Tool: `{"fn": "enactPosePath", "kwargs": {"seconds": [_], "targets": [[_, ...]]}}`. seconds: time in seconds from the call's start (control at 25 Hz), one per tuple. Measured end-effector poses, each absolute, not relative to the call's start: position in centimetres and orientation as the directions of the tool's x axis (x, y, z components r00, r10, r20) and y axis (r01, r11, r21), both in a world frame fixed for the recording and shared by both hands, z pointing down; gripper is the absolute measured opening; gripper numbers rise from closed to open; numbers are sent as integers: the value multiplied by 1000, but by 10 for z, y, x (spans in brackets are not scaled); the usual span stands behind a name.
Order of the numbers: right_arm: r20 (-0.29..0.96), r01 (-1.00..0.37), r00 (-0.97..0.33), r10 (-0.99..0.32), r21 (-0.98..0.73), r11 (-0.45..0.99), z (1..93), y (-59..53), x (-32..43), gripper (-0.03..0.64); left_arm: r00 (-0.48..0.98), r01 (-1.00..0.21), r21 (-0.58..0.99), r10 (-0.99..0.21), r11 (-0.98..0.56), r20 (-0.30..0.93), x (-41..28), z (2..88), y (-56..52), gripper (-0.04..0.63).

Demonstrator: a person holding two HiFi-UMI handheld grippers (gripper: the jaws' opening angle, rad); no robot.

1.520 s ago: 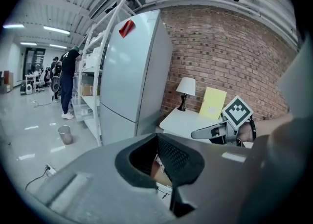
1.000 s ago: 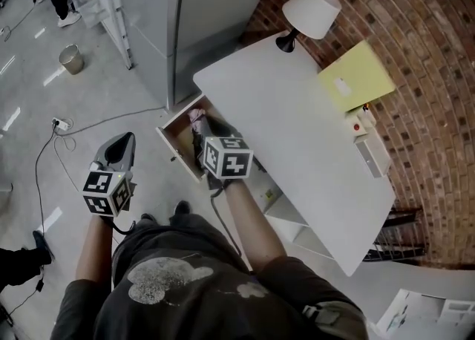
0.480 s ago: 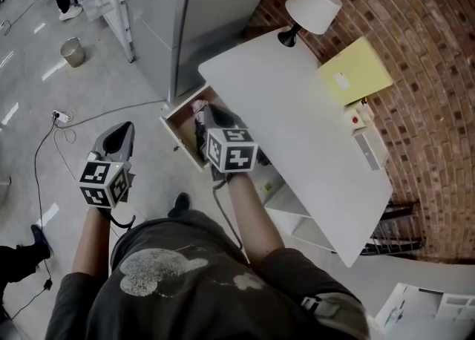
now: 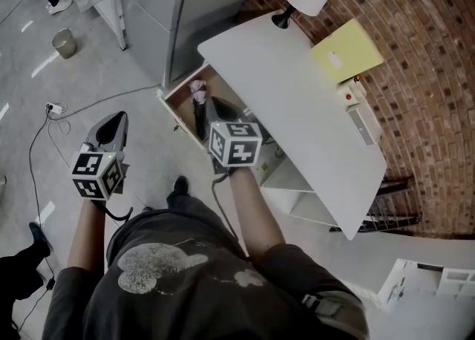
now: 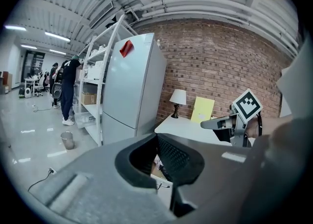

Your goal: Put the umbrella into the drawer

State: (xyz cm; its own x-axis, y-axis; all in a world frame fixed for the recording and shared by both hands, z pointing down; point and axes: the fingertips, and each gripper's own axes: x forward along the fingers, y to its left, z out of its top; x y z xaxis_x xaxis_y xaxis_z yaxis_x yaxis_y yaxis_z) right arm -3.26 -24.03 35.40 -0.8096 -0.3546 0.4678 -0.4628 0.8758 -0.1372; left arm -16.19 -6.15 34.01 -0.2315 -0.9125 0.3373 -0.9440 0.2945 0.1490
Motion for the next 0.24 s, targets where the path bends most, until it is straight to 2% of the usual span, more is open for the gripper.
{"fn": "enactPosePath", "kwargs": {"seconds": [0.24], "targets": [[483, -503, -787, -383, -144, 852, 362, -214, -17, 5, -234, -944, 157, -924, 291, 302, -170, 335, -33, 11]]}}
